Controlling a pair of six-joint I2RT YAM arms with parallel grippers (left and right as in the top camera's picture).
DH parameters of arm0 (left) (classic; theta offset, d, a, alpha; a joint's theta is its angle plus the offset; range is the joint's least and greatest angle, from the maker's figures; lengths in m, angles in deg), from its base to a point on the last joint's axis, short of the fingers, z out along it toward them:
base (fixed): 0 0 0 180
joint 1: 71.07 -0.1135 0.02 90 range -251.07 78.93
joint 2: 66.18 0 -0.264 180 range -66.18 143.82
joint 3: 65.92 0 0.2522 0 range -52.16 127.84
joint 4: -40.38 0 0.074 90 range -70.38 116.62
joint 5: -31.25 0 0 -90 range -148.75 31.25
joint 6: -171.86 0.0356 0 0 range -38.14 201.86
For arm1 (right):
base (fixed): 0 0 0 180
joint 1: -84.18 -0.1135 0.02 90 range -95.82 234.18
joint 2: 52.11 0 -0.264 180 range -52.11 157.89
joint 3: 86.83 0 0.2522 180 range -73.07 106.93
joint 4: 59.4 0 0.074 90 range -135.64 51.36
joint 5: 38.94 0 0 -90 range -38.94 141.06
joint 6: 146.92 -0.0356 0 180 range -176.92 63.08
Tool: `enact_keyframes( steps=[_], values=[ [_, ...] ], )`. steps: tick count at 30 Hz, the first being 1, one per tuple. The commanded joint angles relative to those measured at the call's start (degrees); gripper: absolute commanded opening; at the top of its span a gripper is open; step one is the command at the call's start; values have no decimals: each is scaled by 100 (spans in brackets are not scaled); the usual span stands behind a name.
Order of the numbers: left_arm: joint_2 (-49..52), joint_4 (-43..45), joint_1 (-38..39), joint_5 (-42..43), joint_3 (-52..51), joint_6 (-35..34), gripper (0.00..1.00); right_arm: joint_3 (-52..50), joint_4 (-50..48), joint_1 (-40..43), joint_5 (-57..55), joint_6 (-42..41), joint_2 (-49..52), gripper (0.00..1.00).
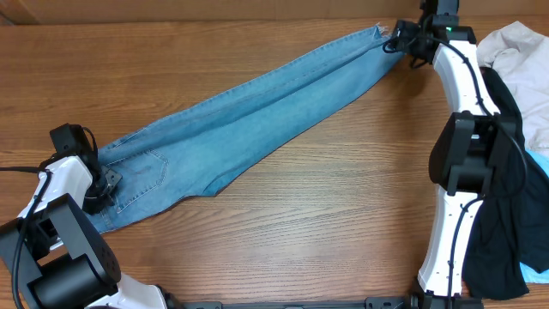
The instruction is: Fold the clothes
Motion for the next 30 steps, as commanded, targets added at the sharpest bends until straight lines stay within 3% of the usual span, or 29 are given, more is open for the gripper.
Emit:
enact_keyframes(
  steps=[1, 9, 16, 18, 19, 24, 30],
  values=[
    [87, -87, -68, -164, -214, -31, 14, 72, 15, 11, 267, 254, 400, 81],
    [87, -85, -68, -127, -214, -33, 14, 72, -319, 2, 726, 330, 656, 72],
    [87, -85, -68, -83, -214, -31, 14, 72, -339, 0, 903, 330, 656, 30],
    [87, -87, -68, -81, -214, -33, 14, 72, -251, 0, 828, 328, 656, 7],
    [87, -87, -68, -83, -214, -31, 15, 72, -173, 4, 723, 321, 654, 4],
    [87, -59, -70, -85, -212, 87, 15, 74, 793, 59, -323, 293, 654, 4],
    [85, 262, -74, -168, -101, 525, 14, 83, 2131, 184, -1353, -358, 573, 4]
  ],
)
